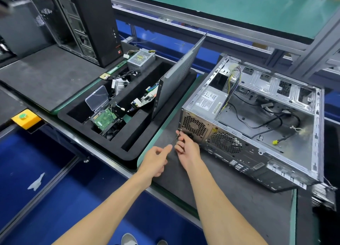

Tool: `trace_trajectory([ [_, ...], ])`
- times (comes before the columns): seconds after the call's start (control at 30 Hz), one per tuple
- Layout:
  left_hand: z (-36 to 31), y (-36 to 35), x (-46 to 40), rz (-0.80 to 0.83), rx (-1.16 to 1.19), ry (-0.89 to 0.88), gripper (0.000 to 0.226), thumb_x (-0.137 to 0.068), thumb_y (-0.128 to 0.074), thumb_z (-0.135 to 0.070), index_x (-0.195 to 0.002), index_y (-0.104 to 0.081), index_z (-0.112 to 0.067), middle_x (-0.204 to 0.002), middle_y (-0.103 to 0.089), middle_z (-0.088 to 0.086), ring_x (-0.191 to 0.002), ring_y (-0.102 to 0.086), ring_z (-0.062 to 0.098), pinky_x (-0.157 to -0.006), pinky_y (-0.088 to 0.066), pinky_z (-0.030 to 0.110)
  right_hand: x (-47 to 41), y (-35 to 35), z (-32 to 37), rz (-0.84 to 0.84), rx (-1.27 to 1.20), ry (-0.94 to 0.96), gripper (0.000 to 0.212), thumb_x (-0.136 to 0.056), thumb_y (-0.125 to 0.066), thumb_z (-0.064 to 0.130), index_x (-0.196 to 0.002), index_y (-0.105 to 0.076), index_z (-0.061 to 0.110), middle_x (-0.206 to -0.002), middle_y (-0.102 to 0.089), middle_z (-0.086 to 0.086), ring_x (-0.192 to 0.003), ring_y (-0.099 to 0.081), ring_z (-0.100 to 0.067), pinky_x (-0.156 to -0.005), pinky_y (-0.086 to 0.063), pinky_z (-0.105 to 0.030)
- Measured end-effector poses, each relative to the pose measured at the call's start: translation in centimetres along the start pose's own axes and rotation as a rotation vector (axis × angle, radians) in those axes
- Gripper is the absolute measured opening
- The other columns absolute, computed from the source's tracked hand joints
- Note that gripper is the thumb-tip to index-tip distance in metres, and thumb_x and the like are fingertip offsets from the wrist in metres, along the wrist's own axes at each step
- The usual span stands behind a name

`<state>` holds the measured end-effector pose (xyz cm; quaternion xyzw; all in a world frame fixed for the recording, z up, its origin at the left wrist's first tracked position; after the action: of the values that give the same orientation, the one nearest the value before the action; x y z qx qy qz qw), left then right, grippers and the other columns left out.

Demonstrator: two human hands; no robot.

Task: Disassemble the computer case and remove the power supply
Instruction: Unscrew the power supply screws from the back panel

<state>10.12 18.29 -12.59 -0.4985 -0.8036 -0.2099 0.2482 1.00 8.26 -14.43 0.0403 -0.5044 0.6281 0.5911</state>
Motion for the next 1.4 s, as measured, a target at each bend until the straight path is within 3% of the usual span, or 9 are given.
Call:
trace_trajectory([
  [0.13, -0.1, 0.6, -0.2, -0.044, 0.053, -0.052, 0.030, -0.089, -0.073, -0.030, -0.099, -0.055, -0.007, -0.059, -0.056, -0.002, -0.037, -0.031, 0.008, -0.034, -0.023, 0.021, -0.1, 0.0, 0.0, -0.003, 0.006, 0.007, 0.012, -0.099, -0.055, -0.001, -0.090, -0.063, -0.001, -0.091, -0.066, -0.008, -0.040, -0.027, -0.004, -0.034, -0.023, -0.017],
  [0.27, -0.2, 1.7, 0.1, -0.083, 0.075, -0.090, 0.036, -0.089, -0.073, -0.039, -0.097, -0.066, -0.005, -0.067, -0.067, 0.001, -0.040, -0.031, 0.009, -0.037, -0.023, 0.021, -0.1, 0.0, 0.0, -0.006, 0.012, 0.003, 0.013, -0.099, -0.055, 0.000, -0.088, -0.062, -0.001, -0.089, -0.065, -0.008, -0.039, -0.027, -0.004, -0.034, -0.022, -0.017],
  [0.53, 0.0, 1.1, -0.4, -0.041, -0.002, -0.013, 0.042, -0.097, -0.057, -0.048, -0.096, -0.066, -0.007, -0.056, -0.044, -0.005, -0.039, -0.026, 0.008, -0.037, -0.020, 0.020, 0.4, -0.2, 0.1, -0.021, 0.013, -0.003, 0.009, -0.100, -0.054, 0.000, -0.097, -0.062, -0.004, -0.080, -0.066, -0.004, -0.039, -0.027, -0.004, -0.035, -0.022, -0.017],
  [0.63, 0.2, 0.9, -0.2, -0.044, -0.009, -0.053, 0.031, -0.091, -0.069, -0.041, -0.099, -0.057, -0.014, -0.060, -0.047, -0.002, -0.039, -0.029, 0.007, -0.036, -0.023, 0.021, 0.4, -0.2, 0.1, -0.015, 0.021, -0.010, 0.014, -0.101, -0.053, 0.001, -0.110, -0.061, -0.007, -0.059, -0.061, 0.003, -0.040, -0.026, -0.004, -0.035, -0.022, -0.017],
  [0.77, 0.3, 1.8, -0.2, -0.080, 0.008, -0.127, 0.024, -0.090, -0.072, -0.030, -0.097, -0.065, -0.008, -0.066, -0.060, 0.000, -0.040, -0.033, 0.006, -0.037, -0.025, 0.021, 0.5, -0.2, 0.2, -0.023, 0.018, -0.027, 0.023, -0.102, -0.053, 0.003, -0.120, -0.060, -0.009, -0.056, -0.057, 0.003, -0.041, -0.027, -0.004, -0.036, -0.021, -0.017],
  [0.9, 0.5, 2.2, -0.5, -0.013, 0.058, -0.067, 0.034, -0.091, -0.070, -0.040, -0.096, -0.070, -0.007, -0.059, -0.056, -0.002, -0.041, -0.028, 0.009, -0.037, -0.019, 0.020, 0.5, -0.3, 0.1, -0.018, 0.005, -0.028, 0.020, -0.102, -0.052, 0.004, -0.116, -0.060, -0.008, -0.057, -0.056, 0.003, -0.041, -0.027, -0.004, -0.035, -0.020, -0.017],
  [1.07, 0.5, 0.9, -0.5, 0.036, 0.109, 0.103, 0.046, -0.102, -0.048, -0.047, -0.091, -0.071, -0.009, -0.053, -0.042, -0.005, -0.038, -0.023, 0.007, -0.033, -0.016, 0.019, 0.7, -0.4, 0.3, 0.003, 0.001, -0.038, 0.017, -0.103, -0.050, 0.005, -0.105, -0.063, -0.006, -0.057, -0.050, 0.003, -0.039, -0.027, -0.003, -0.035, -0.018, -0.016],
  [1.2, 0.7, 0.2, 0.0, -0.014, 0.032, -0.023, 0.032, -0.091, -0.069, -0.040, -0.090, -0.049, -0.015, -0.055, -0.038, -0.004, -0.038, -0.024, 0.008, -0.035, -0.018, 0.020, 0.7, -0.4, 0.2, -0.001, 0.010, -0.036, 0.016, -0.103, -0.050, 0.004, -0.104, -0.062, -0.006, -0.055, -0.052, 0.003, -0.038, -0.027, -0.003, -0.035, -0.019, -0.017],
  [1.4, 0.9, 1.2, 0.2, -0.098, 0.125, -0.105, 0.030, -0.090, -0.073, -0.027, -0.095, -0.062, 0.000, -0.065, -0.057, 0.003, -0.039, -0.029, 0.008, -0.037, -0.021, 0.020, 0.6, -0.4, 0.3, -0.007, 0.005, -0.033, 0.012, -0.102, -0.052, 0.003, -0.104, -0.061, -0.004, -0.058, -0.058, 0.003, -0.041, -0.028, -0.003, -0.036, -0.018, -0.017],
])
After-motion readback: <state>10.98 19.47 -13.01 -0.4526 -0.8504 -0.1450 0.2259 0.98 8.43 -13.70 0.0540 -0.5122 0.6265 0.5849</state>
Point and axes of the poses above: each hand's wrist, its own x-axis away from the middle knuckle, its own y-axis out of the back of the hand, z = x × y, the point moved 3 cm from there along -x, towards the middle knuckle
